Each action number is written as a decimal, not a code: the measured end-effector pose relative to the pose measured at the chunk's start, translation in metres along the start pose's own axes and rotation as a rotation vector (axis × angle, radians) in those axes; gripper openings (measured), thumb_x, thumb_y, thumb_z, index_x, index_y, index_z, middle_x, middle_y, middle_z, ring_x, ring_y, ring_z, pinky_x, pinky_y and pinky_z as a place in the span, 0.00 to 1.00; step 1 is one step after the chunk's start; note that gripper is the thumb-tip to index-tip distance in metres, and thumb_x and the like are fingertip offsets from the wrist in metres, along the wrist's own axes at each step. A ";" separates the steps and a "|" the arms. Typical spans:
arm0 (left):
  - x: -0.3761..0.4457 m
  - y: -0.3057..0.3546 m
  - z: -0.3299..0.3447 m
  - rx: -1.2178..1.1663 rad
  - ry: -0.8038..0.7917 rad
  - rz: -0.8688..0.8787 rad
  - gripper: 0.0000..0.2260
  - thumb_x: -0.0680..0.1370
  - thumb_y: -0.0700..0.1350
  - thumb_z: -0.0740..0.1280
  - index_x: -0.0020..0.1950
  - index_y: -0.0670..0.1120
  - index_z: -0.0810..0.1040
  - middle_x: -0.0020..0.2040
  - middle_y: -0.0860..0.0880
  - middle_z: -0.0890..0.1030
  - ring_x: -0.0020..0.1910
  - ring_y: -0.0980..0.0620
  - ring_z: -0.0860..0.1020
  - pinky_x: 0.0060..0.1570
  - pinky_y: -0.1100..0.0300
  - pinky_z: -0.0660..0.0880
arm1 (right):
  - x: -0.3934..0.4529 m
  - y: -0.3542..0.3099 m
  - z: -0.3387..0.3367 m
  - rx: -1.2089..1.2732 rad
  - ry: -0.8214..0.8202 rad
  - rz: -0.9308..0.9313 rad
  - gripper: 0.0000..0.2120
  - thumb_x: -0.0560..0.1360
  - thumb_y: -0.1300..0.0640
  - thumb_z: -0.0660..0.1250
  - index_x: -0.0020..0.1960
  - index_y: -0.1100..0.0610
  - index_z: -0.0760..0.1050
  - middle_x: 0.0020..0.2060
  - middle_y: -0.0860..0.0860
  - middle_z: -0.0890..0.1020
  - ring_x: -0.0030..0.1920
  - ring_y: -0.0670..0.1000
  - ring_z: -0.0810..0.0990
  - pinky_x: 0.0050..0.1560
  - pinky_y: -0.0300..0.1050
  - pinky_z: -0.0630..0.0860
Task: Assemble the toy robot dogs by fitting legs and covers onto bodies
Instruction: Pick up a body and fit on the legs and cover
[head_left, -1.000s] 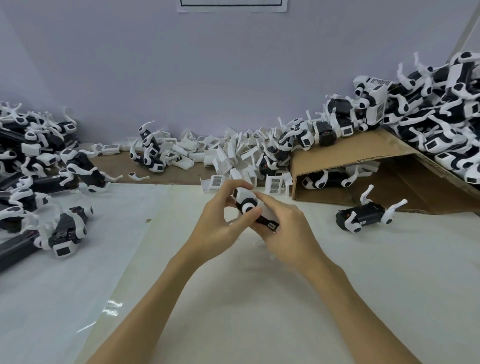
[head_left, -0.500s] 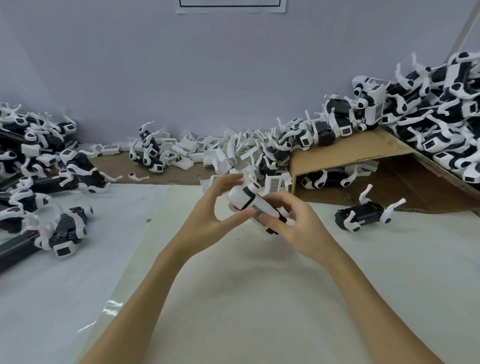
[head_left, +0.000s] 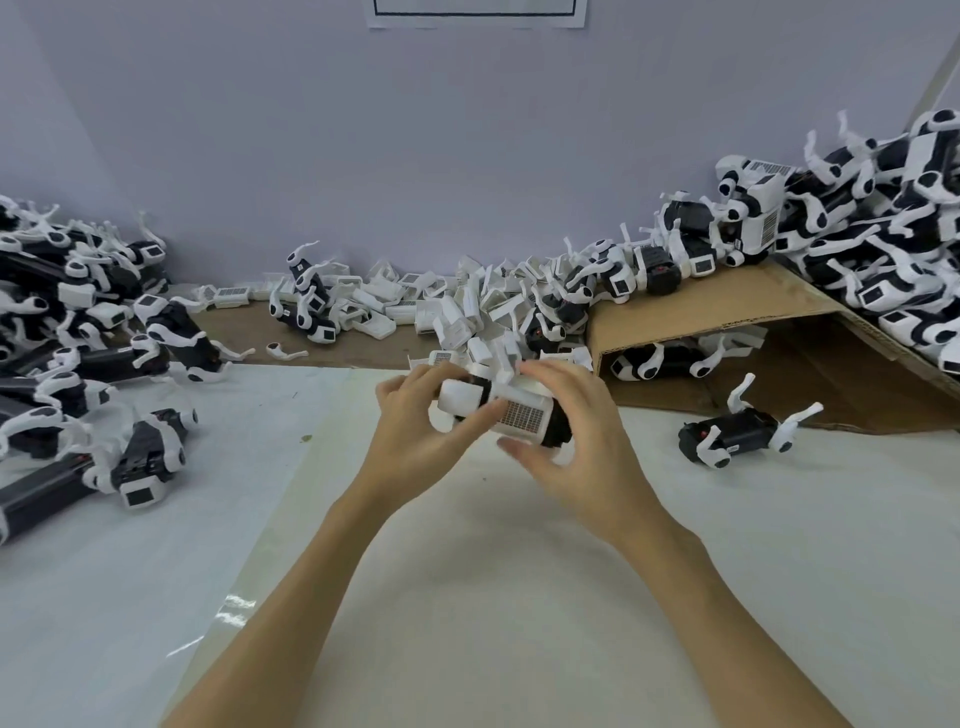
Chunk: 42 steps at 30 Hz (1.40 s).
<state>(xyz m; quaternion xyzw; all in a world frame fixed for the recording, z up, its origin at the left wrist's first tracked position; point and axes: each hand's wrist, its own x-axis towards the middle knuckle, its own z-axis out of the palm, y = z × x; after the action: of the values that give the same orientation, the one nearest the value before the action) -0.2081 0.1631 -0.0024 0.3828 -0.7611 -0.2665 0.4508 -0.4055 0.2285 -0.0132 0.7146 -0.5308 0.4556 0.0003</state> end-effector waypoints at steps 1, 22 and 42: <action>0.002 0.000 -0.001 -0.089 -0.008 -0.093 0.13 0.75 0.64 0.74 0.52 0.58 0.84 0.50 0.57 0.84 0.61 0.60 0.77 0.63 0.47 0.74 | -0.001 -0.001 0.004 -0.063 -0.007 -0.023 0.32 0.74 0.49 0.79 0.75 0.52 0.72 0.70 0.47 0.74 0.73 0.50 0.71 0.74 0.51 0.67; 0.005 0.002 0.009 -0.275 -0.034 -0.368 0.27 0.66 0.71 0.76 0.50 0.49 0.87 0.45 0.49 0.87 0.49 0.52 0.85 0.48 0.53 0.78 | -0.001 -0.002 0.012 -0.268 -0.053 0.047 0.22 0.78 0.53 0.76 0.70 0.55 0.78 0.59 0.48 0.85 0.60 0.52 0.81 0.65 0.47 0.71; 0.013 -0.009 0.000 -0.437 -0.024 -0.431 0.34 0.79 0.73 0.56 0.60 0.48 0.86 0.54 0.50 0.88 0.53 0.48 0.86 0.57 0.47 0.82 | 0.137 0.041 -0.156 0.348 0.417 0.478 0.12 0.84 0.51 0.66 0.65 0.56 0.75 0.51 0.48 0.82 0.48 0.44 0.84 0.42 0.34 0.80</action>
<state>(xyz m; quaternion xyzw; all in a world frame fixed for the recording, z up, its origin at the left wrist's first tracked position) -0.2086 0.1472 -0.0032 0.4263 -0.5920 -0.5180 0.4466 -0.5355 0.1827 0.1476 0.4515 -0.5858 0.6623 -0.1197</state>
